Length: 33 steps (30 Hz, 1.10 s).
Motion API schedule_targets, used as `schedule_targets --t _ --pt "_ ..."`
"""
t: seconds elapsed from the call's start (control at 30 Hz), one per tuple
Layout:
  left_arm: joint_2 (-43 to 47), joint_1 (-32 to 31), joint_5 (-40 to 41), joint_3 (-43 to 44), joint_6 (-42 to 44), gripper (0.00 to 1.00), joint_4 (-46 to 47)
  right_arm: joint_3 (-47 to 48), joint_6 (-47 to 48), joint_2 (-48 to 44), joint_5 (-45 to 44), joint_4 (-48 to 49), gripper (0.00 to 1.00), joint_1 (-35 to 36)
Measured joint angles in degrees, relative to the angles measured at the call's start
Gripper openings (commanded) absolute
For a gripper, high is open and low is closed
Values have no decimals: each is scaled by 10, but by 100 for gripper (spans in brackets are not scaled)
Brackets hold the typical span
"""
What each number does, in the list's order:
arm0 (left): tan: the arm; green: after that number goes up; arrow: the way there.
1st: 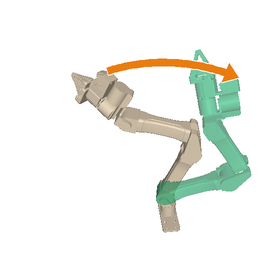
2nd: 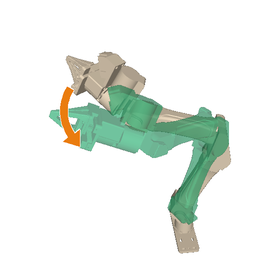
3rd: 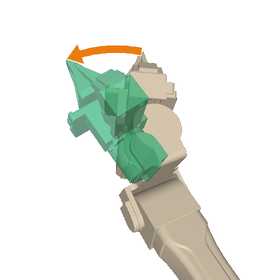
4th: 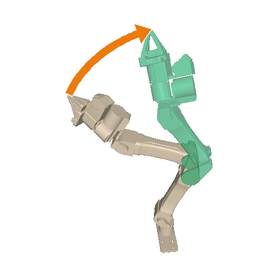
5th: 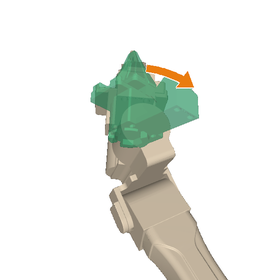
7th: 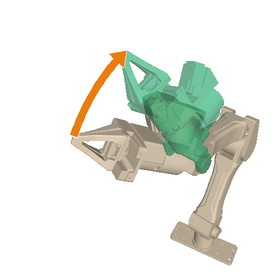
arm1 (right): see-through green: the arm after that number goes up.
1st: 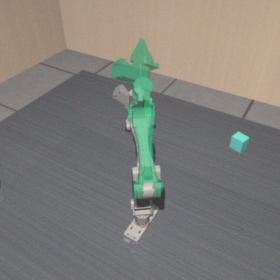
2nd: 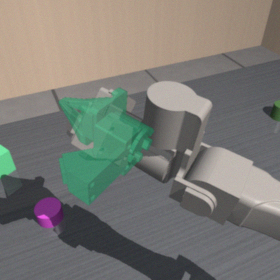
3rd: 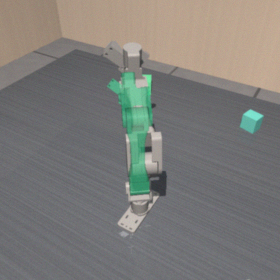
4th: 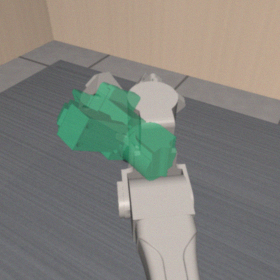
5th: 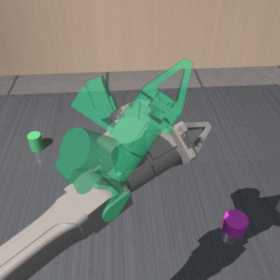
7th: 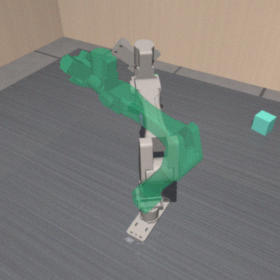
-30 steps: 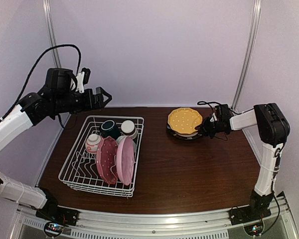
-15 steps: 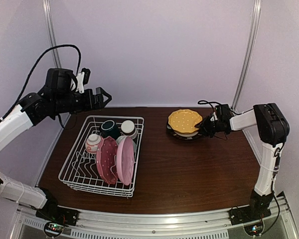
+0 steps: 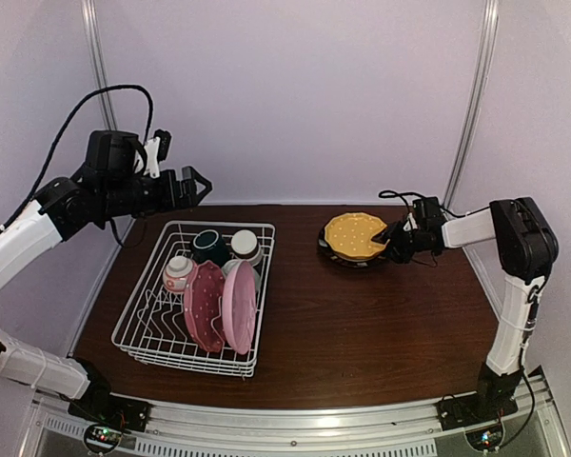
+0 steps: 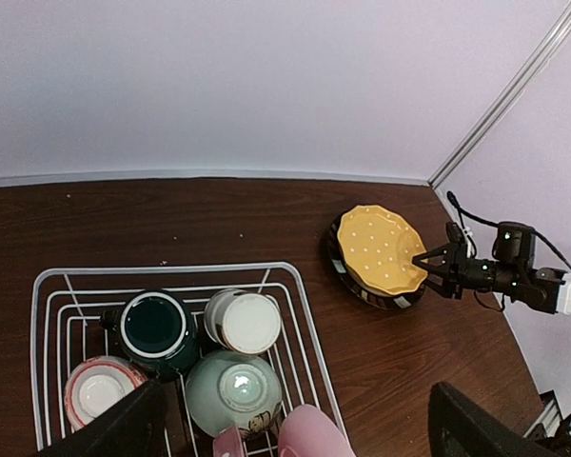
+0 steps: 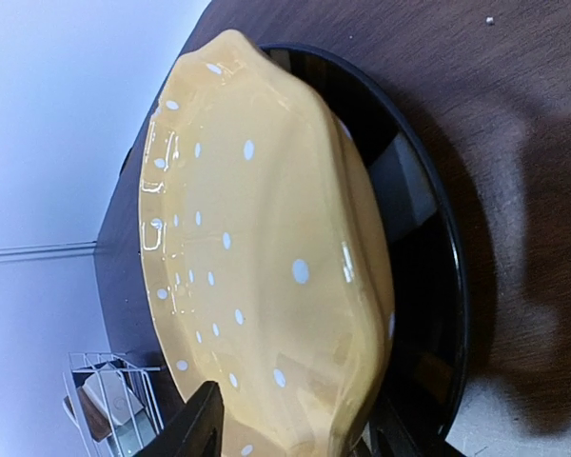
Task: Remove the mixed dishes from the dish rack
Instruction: Place the plate with another plate.
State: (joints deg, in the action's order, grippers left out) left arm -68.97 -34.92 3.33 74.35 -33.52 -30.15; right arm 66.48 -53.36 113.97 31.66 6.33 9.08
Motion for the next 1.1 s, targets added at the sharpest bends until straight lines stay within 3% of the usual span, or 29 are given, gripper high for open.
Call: schedule_targets --t 0.17,0.63,0.67,0.7,0.77,0.9,1.1 --pt "4 0 4 0 0 97 -2 -1 18 -15 -6 -21 64 0" --pt "25 0 9 -5 0 97 -14 35 106 -30 -63 -120 70 10" --pt "27 0 10 -6 0 97 -14 41 114 -30 -71 -130 75 11" --pt "28 0 10 -7 0 97 -14 47 120 -30 -78 -140 87 12" --pt "29 0 10 -7 0 97 -14 60 132 -30 -92 -161 90 14" --pt "29 0 14 -7 0 97 -15 87 163 -30 -127 -207 87 18" --pt "29 0 17 -7 0 98 -15 98 196 -30 -161 -240 65 19"
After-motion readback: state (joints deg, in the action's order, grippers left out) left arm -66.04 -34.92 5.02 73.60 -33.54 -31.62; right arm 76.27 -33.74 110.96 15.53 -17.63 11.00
